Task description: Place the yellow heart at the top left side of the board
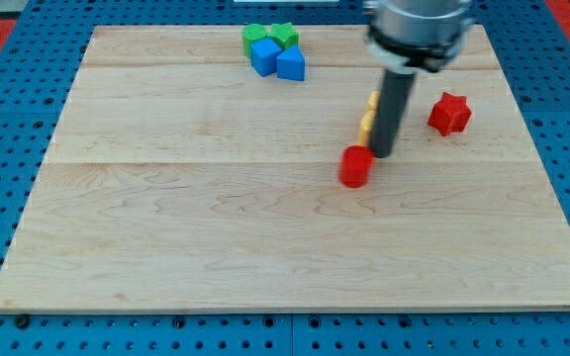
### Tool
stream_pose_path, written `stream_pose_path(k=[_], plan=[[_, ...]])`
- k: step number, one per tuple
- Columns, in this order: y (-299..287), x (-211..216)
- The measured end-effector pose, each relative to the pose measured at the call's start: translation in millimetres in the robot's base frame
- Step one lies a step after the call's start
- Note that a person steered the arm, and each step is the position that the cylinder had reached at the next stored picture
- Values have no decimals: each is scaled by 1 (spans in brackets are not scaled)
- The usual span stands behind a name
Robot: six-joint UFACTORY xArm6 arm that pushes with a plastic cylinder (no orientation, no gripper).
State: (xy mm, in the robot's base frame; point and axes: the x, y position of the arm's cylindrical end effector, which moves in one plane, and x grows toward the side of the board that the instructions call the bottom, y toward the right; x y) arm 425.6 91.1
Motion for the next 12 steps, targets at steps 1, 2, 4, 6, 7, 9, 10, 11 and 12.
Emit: stream_pose_path(k=[1,2,4,6,7,9,10,11,12], plan=[[14,-23],[53,-22],[-54,-58],[-66,-14],[-146,-42],[-184,-93],[-181,-75],[-198,-78],[-198,-78]])
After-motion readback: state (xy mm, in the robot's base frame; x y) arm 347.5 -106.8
